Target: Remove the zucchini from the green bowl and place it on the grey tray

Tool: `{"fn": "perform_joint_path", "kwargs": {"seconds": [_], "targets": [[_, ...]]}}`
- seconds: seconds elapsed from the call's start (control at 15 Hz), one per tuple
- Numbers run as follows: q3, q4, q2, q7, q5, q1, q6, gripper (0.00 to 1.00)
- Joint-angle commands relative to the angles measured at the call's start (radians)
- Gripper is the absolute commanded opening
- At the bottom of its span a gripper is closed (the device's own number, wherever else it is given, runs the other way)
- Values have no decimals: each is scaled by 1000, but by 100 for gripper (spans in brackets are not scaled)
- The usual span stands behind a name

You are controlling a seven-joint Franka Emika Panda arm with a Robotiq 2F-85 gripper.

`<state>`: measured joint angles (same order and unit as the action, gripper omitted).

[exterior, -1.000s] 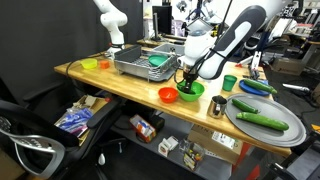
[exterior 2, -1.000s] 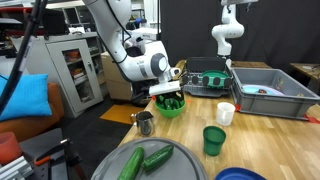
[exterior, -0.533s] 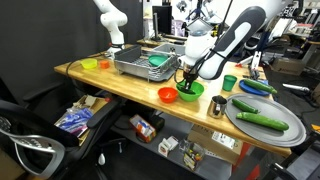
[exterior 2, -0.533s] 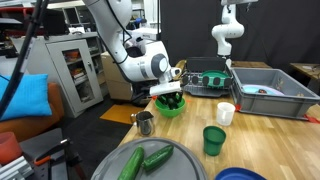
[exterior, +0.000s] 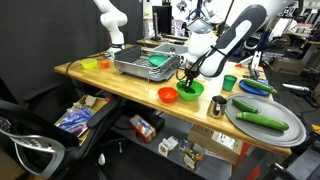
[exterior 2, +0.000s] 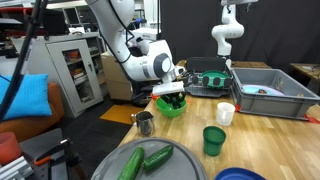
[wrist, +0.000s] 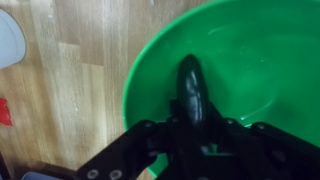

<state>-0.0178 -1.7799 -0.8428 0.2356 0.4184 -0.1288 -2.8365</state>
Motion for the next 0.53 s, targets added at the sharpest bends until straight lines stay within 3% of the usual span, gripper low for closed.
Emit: {"fn": "perform_joint_path", "kwargs": {"seconds": [0.0,0.47], "targets": [[29,-28,24,41,-25,38,-34,7],[92,-65,47,70,-63,113,-160,7]]}}
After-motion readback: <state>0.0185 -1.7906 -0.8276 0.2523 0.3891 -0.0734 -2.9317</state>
